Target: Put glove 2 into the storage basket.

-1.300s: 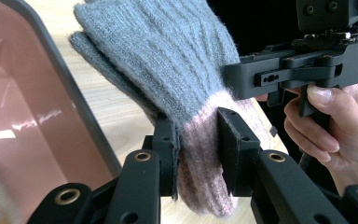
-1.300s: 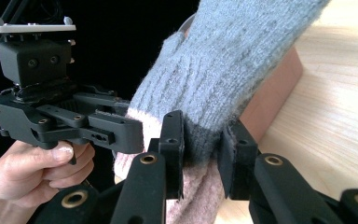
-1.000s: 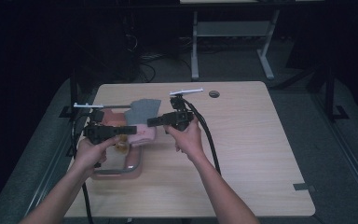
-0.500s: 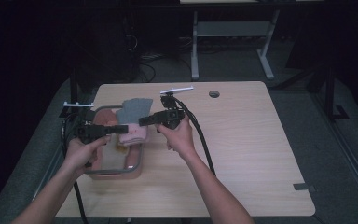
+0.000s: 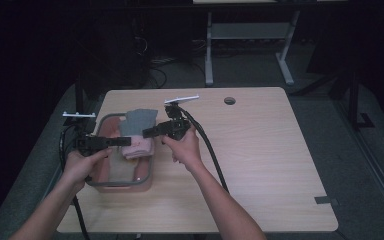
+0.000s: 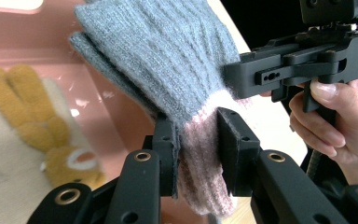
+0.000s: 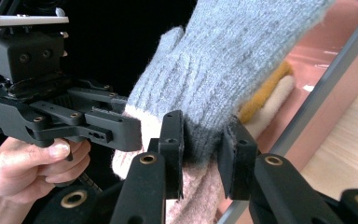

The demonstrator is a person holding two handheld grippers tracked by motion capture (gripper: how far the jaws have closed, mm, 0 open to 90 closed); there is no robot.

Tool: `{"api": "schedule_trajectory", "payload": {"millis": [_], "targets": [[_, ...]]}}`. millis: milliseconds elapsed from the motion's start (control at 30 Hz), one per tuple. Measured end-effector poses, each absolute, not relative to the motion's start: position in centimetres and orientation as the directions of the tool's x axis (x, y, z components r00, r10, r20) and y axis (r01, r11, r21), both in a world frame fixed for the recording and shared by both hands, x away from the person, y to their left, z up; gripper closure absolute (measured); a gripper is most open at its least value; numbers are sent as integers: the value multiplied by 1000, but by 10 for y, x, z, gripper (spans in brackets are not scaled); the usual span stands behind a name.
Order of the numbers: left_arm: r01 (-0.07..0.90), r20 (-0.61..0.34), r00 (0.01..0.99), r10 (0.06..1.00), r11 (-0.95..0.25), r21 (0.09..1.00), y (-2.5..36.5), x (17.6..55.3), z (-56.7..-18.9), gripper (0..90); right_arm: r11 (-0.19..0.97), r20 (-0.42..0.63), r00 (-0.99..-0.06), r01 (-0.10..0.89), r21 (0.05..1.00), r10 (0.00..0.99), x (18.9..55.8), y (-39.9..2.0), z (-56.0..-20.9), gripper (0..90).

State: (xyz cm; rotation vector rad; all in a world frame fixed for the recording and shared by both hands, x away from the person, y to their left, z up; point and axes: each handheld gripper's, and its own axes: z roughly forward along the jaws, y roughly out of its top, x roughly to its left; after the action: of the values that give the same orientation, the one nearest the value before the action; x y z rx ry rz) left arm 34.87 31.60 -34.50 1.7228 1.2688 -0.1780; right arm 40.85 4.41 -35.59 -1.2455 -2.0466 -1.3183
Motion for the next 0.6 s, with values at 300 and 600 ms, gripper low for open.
{"api": "schedule_trajectory", "payload": {"millis": [300, 600], "targets": [[810, -600, 434, 672, 0, 586, 327, 348, -351, 706, 179, 714, -524, 845, 504, 464, 411, 57, -362, 728], [810, -588, 426, 688, -1, 586, 336, 345, -356, 705, 193, 713, -530, 843, 502, 459, 412, 68, -370, 727]]}}
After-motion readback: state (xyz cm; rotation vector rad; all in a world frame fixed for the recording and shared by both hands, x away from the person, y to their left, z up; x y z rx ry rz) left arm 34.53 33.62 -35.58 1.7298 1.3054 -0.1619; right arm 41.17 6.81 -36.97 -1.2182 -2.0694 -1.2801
